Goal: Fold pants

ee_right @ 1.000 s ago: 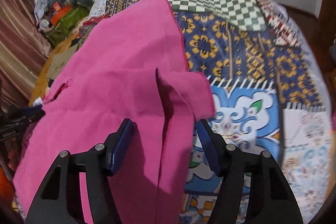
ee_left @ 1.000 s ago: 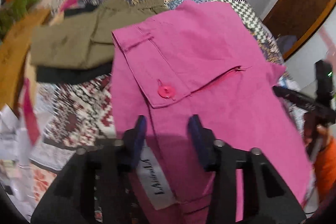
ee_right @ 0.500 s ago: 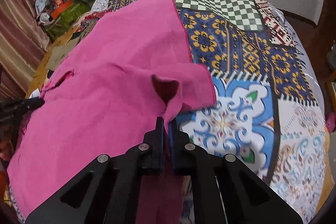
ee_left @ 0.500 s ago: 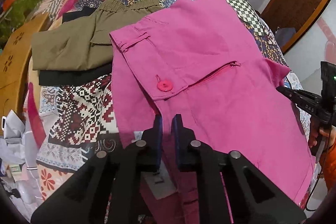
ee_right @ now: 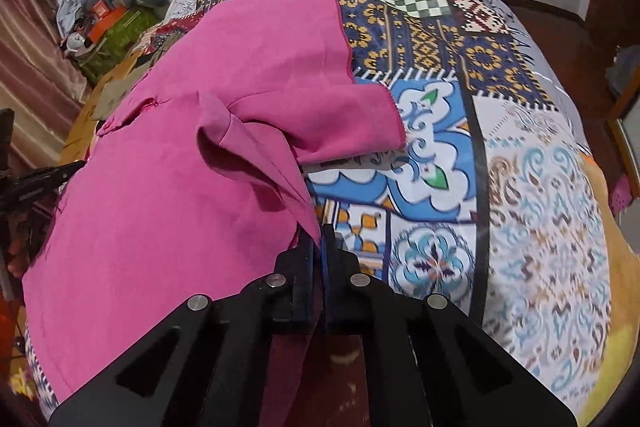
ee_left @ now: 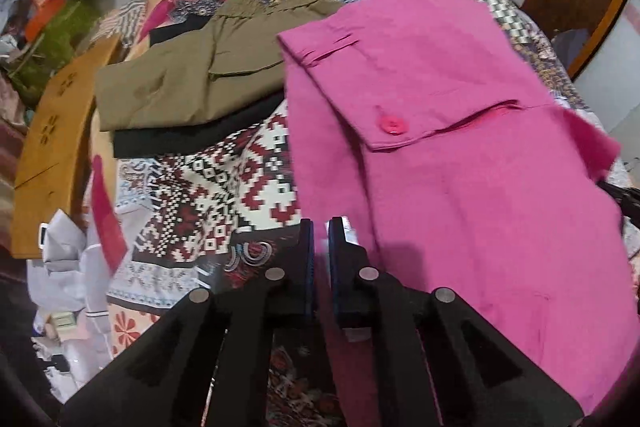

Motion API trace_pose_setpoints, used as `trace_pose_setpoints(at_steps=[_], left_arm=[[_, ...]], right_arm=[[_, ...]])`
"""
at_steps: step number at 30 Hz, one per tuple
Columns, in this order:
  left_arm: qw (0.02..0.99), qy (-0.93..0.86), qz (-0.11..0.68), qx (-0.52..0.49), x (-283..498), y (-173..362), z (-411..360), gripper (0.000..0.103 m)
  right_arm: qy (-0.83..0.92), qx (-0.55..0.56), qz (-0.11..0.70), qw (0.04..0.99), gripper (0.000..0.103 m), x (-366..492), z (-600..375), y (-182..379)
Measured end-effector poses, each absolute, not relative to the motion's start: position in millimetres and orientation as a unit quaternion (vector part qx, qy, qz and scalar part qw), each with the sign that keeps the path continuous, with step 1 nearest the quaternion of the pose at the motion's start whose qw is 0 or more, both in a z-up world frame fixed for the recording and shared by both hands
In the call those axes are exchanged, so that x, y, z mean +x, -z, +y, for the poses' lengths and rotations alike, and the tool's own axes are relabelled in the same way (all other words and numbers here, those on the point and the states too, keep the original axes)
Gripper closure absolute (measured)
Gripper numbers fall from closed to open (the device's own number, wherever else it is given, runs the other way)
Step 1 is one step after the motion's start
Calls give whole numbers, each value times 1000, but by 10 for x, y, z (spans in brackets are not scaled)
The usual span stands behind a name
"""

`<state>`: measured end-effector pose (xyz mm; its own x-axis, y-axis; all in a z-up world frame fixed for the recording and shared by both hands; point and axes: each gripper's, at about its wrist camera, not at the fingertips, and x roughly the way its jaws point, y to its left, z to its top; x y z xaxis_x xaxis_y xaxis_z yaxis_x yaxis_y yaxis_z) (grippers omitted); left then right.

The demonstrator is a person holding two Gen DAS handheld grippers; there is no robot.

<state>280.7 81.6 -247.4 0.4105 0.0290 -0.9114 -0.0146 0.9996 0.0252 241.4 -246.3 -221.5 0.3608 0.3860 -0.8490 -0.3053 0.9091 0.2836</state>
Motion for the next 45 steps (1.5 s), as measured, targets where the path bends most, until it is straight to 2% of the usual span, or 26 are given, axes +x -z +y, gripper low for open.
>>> trace_pose_setpoints(at_steps=[8, 11, 12, 13, 15, 17, 20, 28, 30, 32, 33, 35, 36, 37, 39, 41, 42, 45], left_arm=[[852, -19, 523, 1, 2786, 2220, 884, 94], [857, -11, 515, -17, 2853, 2121, 919, 90], [857, -10, 514, -21, 2882, 2099, 911, 88], [859, -9, 511, -24, 2925, 2071, 908, 84], [863, -8, 505, -24, 3017, 2034, 888, 75], [866, -8, 500, -22, 3087, 2024, 852, 60], [867, 2, 498, -25, 3218, 2047, 794, 45], [839, 14, 542, -45, 3538, 2439, 711, 42], [841, 20, 539, -48, 3554, 2483, 689, 45], [843, 33, 535, -46, 3550, 2484, 654, 63], [846, 32, 531, -38, 3543, 2478, 620, 66], [851, 19, 525, -5, 3537, 2477, 557, 87], [854, 7, 520, 24, 3529, 2497, 513, 88], [855, 4, 517, 35, 3521, 2513, 498, 91], [855, -11, 516, 59, 3509, 2562, 503, 93], [852, -38, 515, 89, 3492, 2626, 532, 102], [844, -59, 524, 100, 3503, 2700, 588, 102], [835, -47, 545, 51, 3495, 2749, 798, 102]], right_arm=[[-187, 41, 514, 836, 96, 2414, -2554, 2033], [-182, 54, 494, 849, 82, 2458, -2619, 1923], [-181, 59, 485, 854, 73, 2498, -2643, 1876], [-179, 62, 477, 858, 66, 2518, -2648, 1844], [-172, 66, 461, 868, 59, 2599, -2665, 1776], [-166, 69, 455, 872, 58, 2677, -2672, 1760], [-161, 78, 454, 873, 55, 2849, -2681, 1790], [-174, 83, 511, 838, 55, 3269, -2545, 2237], [-188, 89, 532, 821, 55, 3331, -2492, 2409], [-202, 88, 543, 810, 55, 3342, -2454, 2503], [-208, 87, 543, 809, 62, 3333, -2443, 2521], [-219, 89, 538, 809, 73, 3287, -2438, 2513], [-219, 86, 539, 809, 85, 3280, -2433, 2519], [-216, 80, 537, 811, 94, 3270, -2427, 2522], [-215, 68, 530, 817, 95, 3252, -2401, 2530], [-207, 40, 520, 828, 97, 3207, -2368, 2523], [-203, 29, 516, 832, 97, 3164, -2329, 2514], [-194, 8, 515, 835, 97, 3175, -2339, 2513]])
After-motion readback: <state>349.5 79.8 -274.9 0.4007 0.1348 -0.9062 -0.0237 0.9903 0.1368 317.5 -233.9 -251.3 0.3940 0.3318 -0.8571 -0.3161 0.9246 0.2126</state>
